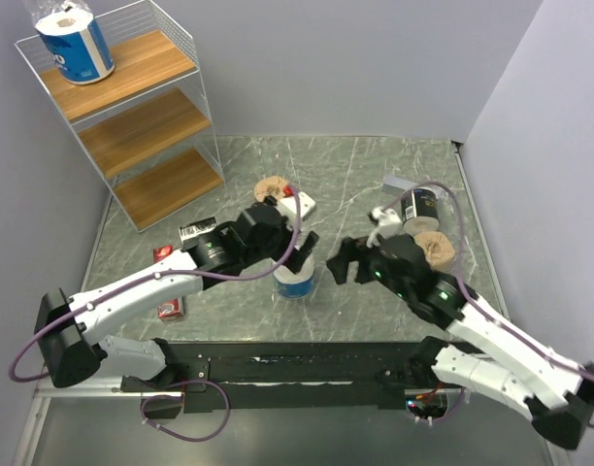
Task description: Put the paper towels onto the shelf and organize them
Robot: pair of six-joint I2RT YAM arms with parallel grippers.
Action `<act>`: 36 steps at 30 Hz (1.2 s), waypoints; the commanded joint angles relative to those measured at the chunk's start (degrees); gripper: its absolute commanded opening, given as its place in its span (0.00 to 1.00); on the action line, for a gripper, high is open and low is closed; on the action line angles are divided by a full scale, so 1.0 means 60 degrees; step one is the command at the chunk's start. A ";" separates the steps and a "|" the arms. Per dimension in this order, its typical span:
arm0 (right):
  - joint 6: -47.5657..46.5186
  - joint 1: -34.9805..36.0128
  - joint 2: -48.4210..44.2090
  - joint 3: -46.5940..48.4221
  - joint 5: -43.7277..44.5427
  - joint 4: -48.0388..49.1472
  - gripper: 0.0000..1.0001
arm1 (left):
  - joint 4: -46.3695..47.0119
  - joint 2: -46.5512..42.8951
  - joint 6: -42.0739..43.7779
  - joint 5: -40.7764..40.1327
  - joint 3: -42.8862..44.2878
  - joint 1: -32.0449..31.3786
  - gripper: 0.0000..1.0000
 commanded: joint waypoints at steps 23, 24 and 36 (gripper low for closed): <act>0.0449 -0.0013 -0.5431 -0.0991 0.1925 -0.2963 0.95 | -0.1583 0.2339 -0.1435 -0.2058 0.1058 -0.2367 0.89; 0.0449 0.0002 -0.5416 -0.1035 0.1939 -0.2933 0.95 | -0.1626 0.2398 -0.1434 -0.2058 0.1087 -0.2352 0.89; 0.0478 0.0002 -0.5358 -0.1241 0.1925 -0.2742 0.95 | -0.1335 0.2839 -0.1465 -0.1355 0.0780 -0.1678 0.82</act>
